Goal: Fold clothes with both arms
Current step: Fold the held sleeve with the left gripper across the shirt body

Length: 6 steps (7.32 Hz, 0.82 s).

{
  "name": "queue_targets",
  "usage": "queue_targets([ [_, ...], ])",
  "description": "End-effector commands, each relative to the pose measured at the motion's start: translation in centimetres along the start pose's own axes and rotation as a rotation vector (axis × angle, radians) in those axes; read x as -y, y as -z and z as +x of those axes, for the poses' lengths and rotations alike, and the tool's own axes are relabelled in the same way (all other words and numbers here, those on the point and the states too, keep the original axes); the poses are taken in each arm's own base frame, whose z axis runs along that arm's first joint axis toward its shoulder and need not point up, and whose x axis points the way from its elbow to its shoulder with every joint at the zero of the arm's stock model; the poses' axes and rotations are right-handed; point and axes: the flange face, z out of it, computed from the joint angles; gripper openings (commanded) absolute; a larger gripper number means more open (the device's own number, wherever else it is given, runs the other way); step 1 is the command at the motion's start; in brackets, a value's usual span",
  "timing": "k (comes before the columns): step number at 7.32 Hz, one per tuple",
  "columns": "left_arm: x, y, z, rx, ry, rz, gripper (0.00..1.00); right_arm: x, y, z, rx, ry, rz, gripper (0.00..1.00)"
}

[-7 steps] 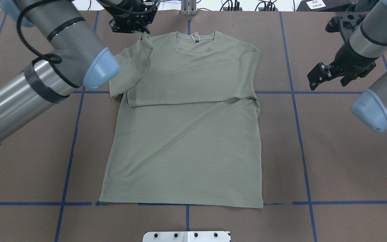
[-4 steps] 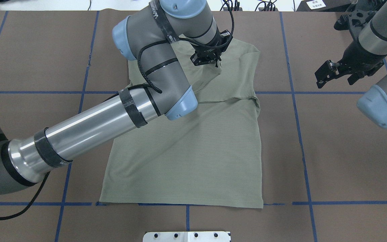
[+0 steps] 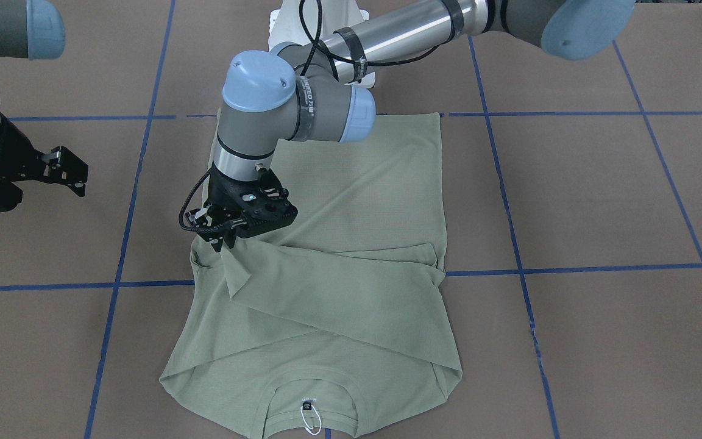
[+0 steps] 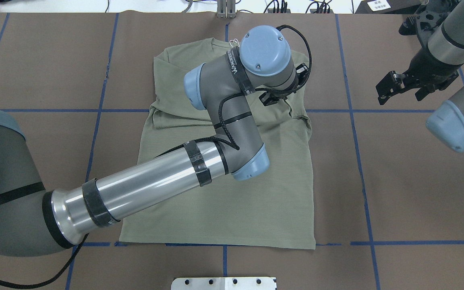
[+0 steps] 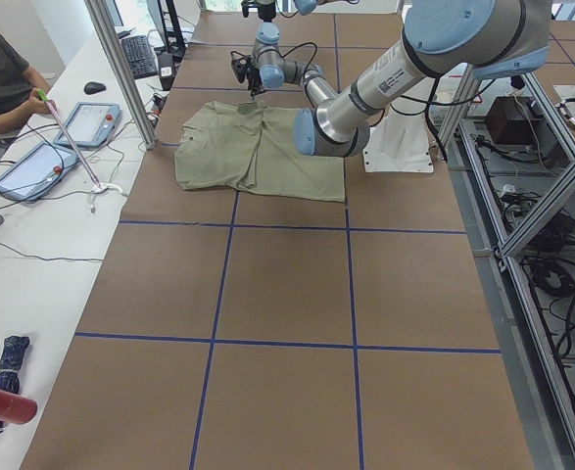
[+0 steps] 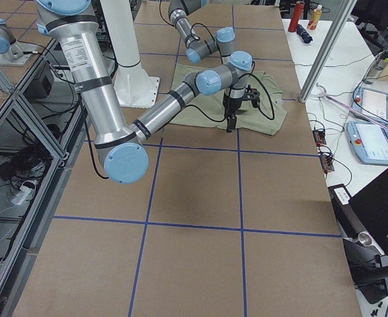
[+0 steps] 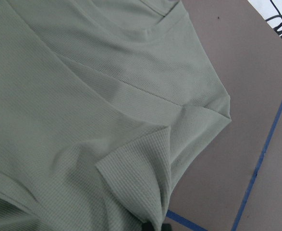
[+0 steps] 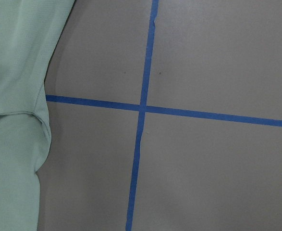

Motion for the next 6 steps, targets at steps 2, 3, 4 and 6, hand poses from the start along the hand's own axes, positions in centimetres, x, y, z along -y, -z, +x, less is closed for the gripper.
queue_targets([
  [2, 2.1, 1.0, -2.3, -0.018, -0.109, 0.032, 1.00, 0.0, -0.1, -1.0, 0.026, 0.017, 0.023, 1.00],
  [3, 3.9, 2.2, -5.1, -0.004, -0.144, 0.047, 1.00, -0.4, -0.7, -2.5, 0.042, -0.004, 0.024, 1.00],
  [4, 5.4, 4.7, -7.5, 0.047, -0.232, 0.062, 1.00, -1.2, -1.7, -4.8, 0.073, -0.041, 0.033, 1.00],
  [6, 10.0, 9.7, -16.6, 0.115, -0.381, 0.032, 1.00, -4.1, -4.1, -9.4, 0.129, -0.111, 0.042, 1.00],
])
